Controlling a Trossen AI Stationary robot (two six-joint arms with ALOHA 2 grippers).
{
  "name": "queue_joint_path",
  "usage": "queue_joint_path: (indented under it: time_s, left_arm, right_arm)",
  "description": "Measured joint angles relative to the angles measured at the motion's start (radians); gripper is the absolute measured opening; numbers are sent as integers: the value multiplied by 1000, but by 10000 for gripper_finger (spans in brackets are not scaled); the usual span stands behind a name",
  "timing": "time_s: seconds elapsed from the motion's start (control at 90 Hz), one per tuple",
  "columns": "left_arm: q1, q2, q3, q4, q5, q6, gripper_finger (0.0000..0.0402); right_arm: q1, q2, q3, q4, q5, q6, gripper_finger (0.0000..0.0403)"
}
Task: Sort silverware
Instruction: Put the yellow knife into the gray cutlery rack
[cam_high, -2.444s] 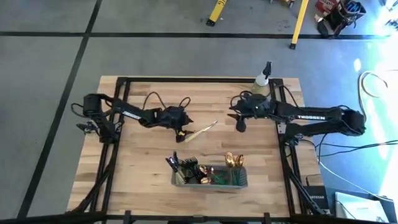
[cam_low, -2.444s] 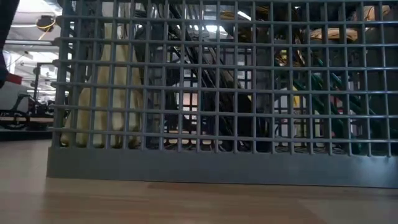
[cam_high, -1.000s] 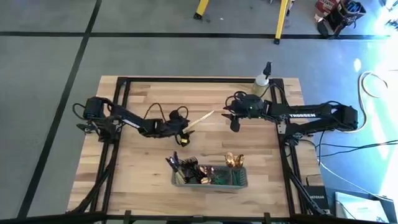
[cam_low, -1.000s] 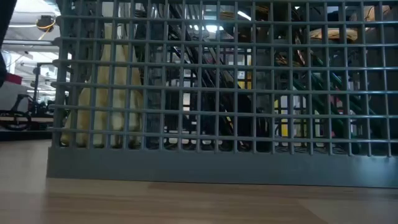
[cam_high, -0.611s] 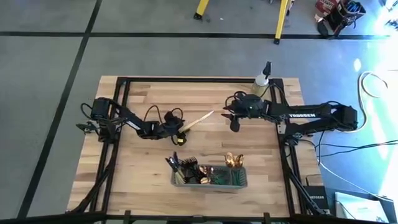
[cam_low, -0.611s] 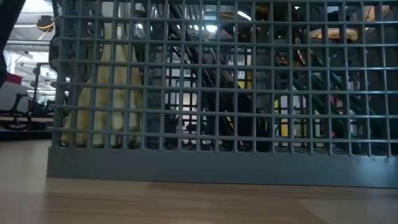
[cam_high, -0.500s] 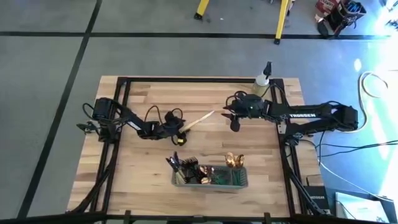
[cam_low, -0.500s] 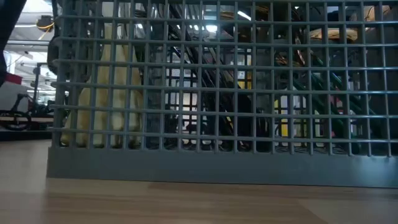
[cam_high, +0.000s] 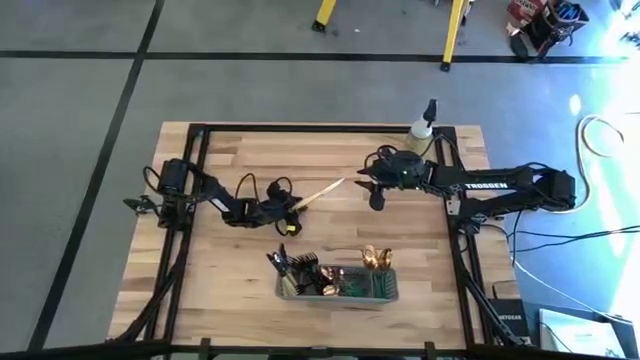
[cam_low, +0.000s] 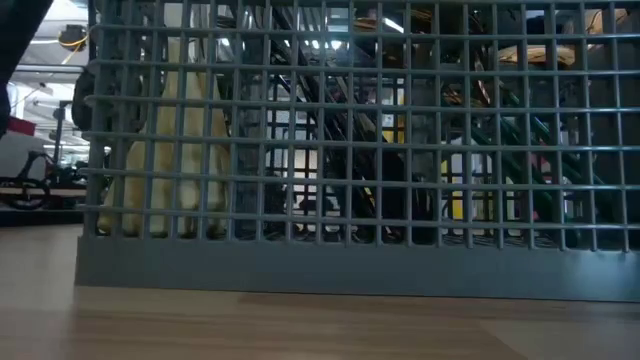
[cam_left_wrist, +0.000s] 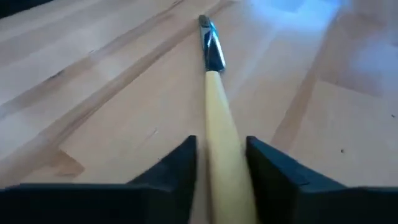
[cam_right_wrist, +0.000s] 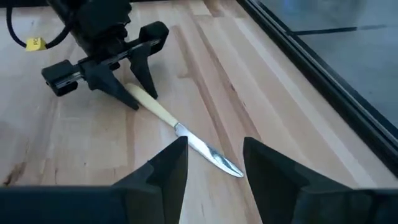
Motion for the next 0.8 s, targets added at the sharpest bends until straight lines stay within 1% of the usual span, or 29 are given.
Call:
queue_joint_path:
  time_s: [0.078,0.167,0.344,0.467,0.522,0.589,0.722,0.8]
  left_arm:
    - [13,0,0,-18,11,-47,79]
    - [25,-1,0,-31,23,-94,64]
    - [24,-4,-1,-23,24,-97,72]
    - [10,-6,-8,69,12,-90,61]
    - [5,-16,-7,83,15,-85,61]
    - [2,-35,-6,87,9,-80,61]
    - [1,-83,-3,123,-40,-76,61]
    - [1,-112,-4,157,-52,-35,61]
  right_arm:
    - [0,0,0,0,0,0,138]
    - [0,0,0,1,0,0,138]
    - [0,0,0,11,-27,18,138]
    - [0,0,0,39,-43,41,138]
    - [0,0,0,57,-53,51,138]
    - [0,0,0,85,-63,60,138]
    - [0,0,4,132,-80,115,138]
    - [0,-3,15,138,-80,162,138]
